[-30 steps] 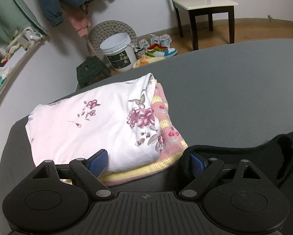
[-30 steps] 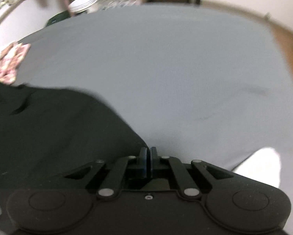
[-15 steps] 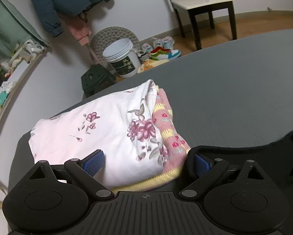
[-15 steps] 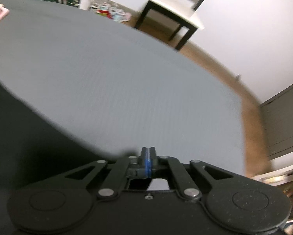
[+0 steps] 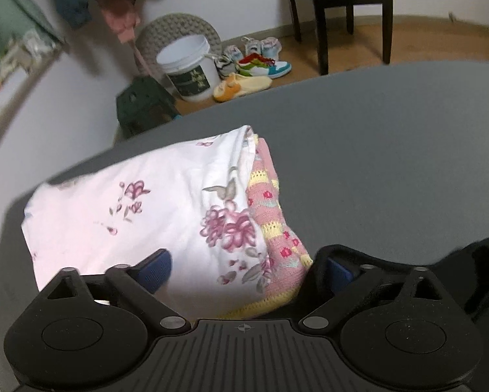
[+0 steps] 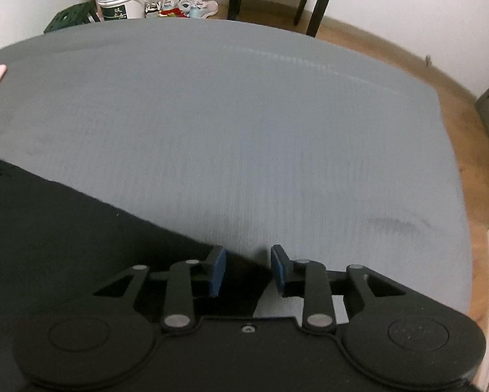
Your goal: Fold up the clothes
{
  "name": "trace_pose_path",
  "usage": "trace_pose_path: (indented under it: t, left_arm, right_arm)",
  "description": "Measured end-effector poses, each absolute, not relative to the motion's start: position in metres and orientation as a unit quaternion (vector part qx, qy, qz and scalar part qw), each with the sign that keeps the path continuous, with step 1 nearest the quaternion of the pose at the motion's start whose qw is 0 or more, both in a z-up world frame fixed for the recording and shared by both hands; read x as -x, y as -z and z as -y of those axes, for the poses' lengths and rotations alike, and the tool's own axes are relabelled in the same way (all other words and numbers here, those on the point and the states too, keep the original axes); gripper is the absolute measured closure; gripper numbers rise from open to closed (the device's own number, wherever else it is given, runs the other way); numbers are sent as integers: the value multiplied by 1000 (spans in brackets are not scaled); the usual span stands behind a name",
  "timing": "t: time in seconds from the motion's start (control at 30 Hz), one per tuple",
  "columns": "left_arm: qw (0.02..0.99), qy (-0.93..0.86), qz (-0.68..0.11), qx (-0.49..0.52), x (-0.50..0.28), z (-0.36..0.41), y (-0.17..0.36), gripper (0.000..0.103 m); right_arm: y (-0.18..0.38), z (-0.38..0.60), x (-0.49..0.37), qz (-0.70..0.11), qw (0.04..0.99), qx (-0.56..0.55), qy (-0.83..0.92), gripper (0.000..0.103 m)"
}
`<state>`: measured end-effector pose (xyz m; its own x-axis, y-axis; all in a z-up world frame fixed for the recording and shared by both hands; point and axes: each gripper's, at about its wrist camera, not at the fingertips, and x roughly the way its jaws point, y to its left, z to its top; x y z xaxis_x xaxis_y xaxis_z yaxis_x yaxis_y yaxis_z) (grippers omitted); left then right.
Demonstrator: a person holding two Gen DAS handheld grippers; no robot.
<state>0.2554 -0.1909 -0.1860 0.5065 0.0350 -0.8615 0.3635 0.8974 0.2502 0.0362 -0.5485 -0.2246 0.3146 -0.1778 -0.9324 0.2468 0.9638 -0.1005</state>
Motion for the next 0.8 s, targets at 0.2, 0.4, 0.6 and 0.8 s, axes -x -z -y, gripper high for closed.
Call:
trace_pose_path:
  t: [0.2,0.4,0.6,0.8]
  left_arm:
    - [855,114,-472,-182,-253,174,169,2]
    - [818,98,-528,-208,-266,170,181,1]
    - [818,101,-507,-253,-268,188,177,1]
    - [803,82,-560,-185,-284,193,168,1]
  right_arm:
    - [215,563,-24,-563,814,-70,128,52]
    - [215,567,-25,-569,807,-87,130,52]
    - [225,564,-33,-584,796,-89,135,49]
    - [249,563,-35,-615,768,-85,160,47]
